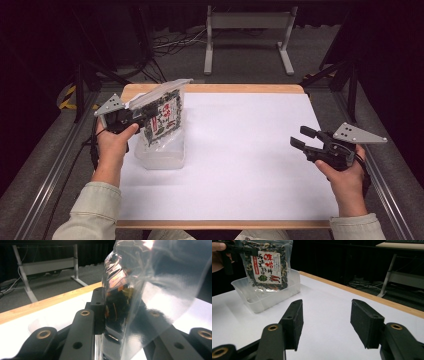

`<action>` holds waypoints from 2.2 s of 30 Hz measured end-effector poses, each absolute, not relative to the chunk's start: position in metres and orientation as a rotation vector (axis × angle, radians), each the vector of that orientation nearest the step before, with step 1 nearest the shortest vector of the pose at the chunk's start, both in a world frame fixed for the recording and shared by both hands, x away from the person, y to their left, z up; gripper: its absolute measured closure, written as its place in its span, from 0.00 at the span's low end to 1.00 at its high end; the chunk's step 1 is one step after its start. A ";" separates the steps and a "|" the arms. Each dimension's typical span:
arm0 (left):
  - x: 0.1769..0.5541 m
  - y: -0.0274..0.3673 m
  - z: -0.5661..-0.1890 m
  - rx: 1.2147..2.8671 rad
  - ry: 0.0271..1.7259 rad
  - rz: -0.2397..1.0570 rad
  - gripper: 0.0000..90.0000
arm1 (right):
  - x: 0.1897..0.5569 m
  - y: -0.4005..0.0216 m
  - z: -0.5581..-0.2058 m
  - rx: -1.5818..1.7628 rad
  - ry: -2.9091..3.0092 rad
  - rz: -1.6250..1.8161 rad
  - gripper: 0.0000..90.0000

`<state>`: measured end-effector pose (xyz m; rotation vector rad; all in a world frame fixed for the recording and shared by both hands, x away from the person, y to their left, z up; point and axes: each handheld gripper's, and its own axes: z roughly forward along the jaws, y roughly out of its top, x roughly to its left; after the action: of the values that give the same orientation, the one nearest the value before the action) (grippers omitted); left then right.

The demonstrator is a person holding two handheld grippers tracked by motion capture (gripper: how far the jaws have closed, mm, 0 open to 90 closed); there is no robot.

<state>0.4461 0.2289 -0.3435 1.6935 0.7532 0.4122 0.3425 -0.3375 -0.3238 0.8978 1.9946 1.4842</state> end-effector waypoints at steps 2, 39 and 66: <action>0.448 0.230 -0.346 1.689 0.757 0.409 0.80 | 0.343 -0.336 -0.325 0.899 2.002 1.489 0.50; 0.449 0.249 -0.358 1.601 0.831 0.451 0.53 | 0.347 -0.349 -0.333 0.992 1.972 1.533 0.48; 0.357 0.262 -0.328 1.689 0.724 0.507 0.21 | 0.344 -0.357 -0.341 0.965 1.983 1.562 0.42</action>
<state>0.3569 0.2622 -0.3281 1.6894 0.7245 0.5072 0.3437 -0.3573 -0.3412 0.9654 1.9827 1.5617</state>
